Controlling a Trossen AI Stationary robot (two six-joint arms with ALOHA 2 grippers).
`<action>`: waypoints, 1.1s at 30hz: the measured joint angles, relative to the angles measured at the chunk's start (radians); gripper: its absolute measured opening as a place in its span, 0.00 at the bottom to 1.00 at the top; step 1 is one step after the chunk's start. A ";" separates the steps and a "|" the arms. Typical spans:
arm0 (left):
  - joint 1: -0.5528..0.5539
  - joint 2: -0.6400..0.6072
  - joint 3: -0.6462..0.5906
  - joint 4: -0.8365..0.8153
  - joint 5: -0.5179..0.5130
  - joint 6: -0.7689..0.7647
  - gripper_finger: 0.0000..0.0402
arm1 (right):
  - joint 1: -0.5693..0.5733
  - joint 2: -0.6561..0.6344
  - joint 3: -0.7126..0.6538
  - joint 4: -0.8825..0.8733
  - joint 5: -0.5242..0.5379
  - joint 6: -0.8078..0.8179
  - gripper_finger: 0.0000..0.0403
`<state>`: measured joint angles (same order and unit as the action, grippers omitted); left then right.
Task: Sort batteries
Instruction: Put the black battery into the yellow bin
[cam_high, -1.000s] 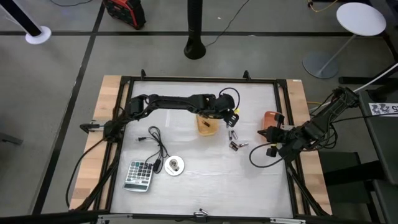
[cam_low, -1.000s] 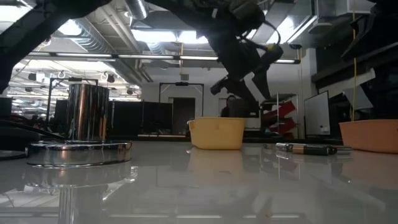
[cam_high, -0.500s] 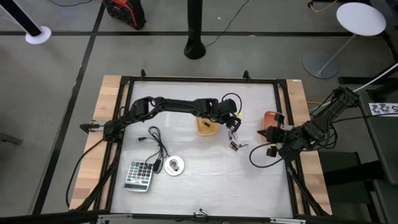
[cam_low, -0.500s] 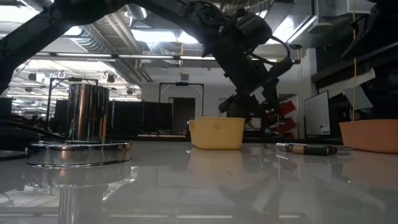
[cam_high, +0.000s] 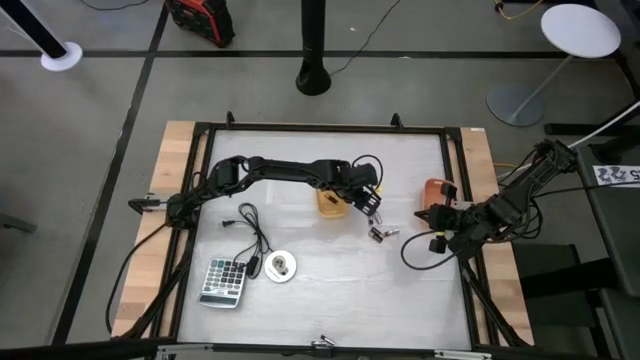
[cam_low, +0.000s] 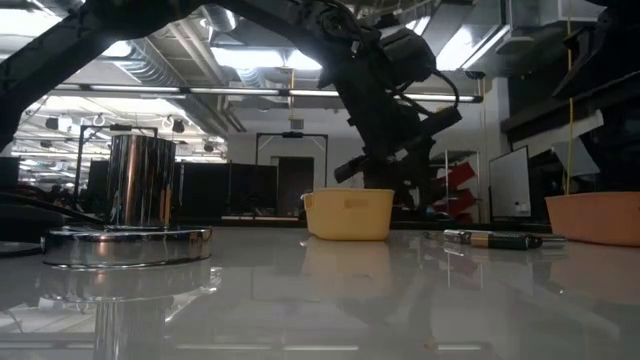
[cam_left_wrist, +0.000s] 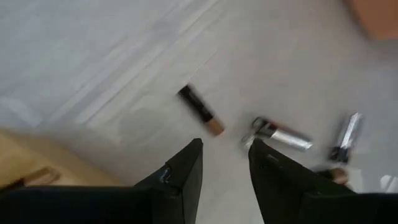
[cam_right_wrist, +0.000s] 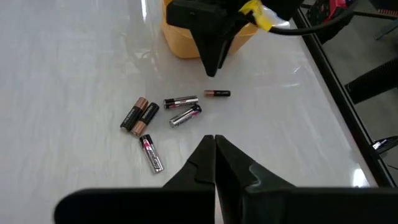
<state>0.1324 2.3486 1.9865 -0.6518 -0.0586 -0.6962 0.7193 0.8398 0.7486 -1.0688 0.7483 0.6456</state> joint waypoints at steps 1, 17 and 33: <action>0.000 0.000 0.000 -0.013 0.000 0.000 0.30 | 0.000 0.000 0.000 -0.001 0.000 0.000 0.00; 0.000 -0.001 0.000 -0.080 0.052 -0.010 0.30 | 0.000 0.000 0.000 -0.006 0.000 -0.018 0.00; -0.037 0.025 0.078 0.177 -0.033 0.101 0.30 | 0.000 0.000 0.000 -0.005 -0.001 -0.018 0.00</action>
<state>0.0957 2.3738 2.0644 -0.4745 -0.0920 -0.5948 0.7194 0.8402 0.7486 -1.0740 0.7477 0.6281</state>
